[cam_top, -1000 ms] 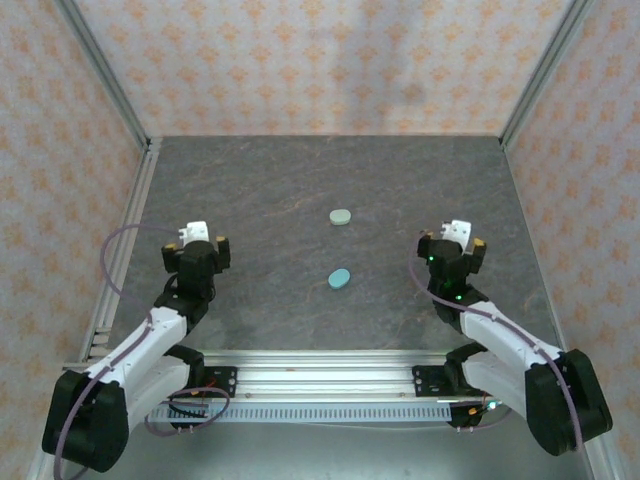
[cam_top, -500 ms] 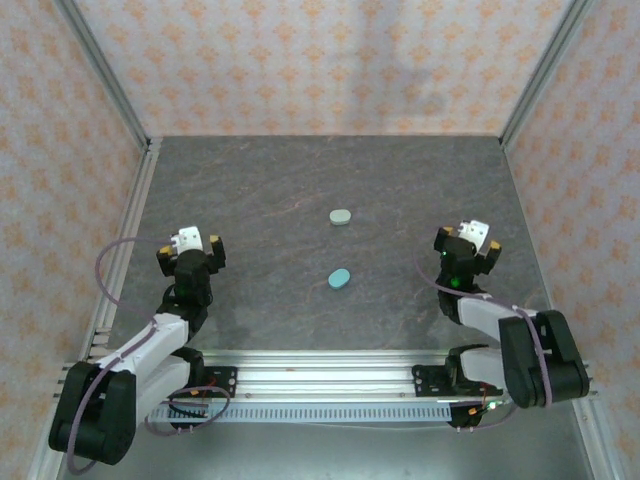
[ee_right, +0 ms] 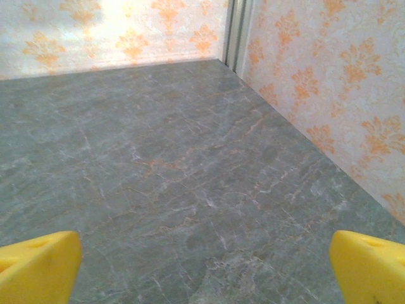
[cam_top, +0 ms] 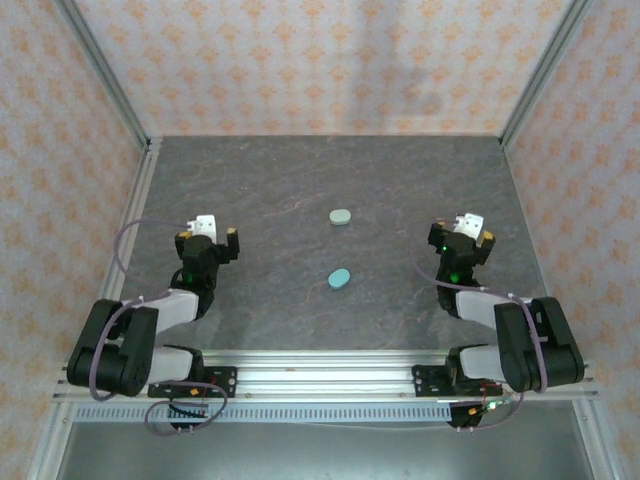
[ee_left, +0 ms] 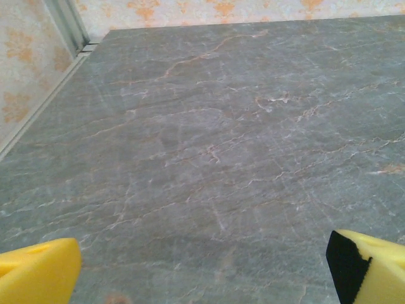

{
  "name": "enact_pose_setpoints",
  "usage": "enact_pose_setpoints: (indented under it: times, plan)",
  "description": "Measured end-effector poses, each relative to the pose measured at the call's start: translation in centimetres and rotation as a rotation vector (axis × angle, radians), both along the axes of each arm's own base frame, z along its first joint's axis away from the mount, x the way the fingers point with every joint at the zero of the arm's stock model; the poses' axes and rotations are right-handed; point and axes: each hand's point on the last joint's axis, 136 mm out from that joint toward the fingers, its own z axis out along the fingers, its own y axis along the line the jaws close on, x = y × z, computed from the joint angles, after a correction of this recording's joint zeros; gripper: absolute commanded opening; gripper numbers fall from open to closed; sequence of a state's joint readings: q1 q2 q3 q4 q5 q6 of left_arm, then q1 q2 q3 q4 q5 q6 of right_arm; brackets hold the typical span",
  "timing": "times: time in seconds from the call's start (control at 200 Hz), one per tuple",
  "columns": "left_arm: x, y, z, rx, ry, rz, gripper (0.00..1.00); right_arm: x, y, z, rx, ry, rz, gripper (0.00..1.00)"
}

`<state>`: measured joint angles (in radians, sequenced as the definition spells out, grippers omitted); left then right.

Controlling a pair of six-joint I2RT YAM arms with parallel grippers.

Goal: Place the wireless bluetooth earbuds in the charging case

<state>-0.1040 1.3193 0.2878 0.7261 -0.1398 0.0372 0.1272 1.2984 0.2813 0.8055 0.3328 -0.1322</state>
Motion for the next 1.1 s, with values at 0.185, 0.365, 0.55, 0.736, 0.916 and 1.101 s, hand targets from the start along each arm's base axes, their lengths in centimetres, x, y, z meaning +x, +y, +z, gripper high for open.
enact_pose_setpoints:
  times: [0.185, 0.365, 0.55, 0.736, 0.916, 1.101]
  plan:
    - [0.6, -0.2, -0.4, 0.01, -0.001, -0.011, 1.0, 0.3, 0.4, -0.4, 0.024, 0.001, 0.024, 1.0]
    - [1.1, -0.3, -0.8, 0.012, 0.006, -0.015, 1.0, 1.0, 0.0, -2.2, 0.064, -0.026, 0.01, 1.0]
    - [2.0, -0.6, -1.7, 0.008, 0.033, -0.029, 1.0, 0.9, 0.0, -3.8, 0.076, -0.012, 0.008, 1.0]
    - [3.2, 0.1, -0.8, -0.007, 0.02, -0.012, 1.0, 2.7, 0.2, -2.8, 0.084, -0.011, 0.008, 1.0]
    - [3.5, 1.0, -0.4, -0.028, 0.012, 0.01, 1.0, 3.6, -0.3, -2.2, 0.099, -0.016, -0.002, 1.0]
    - [3.4, 1.0, -0.7, -0.032, 0.024, 0.008, 1.0, 3.4, -0.4, -2.9, 0.105, 0.011, -0.01, 1.0]
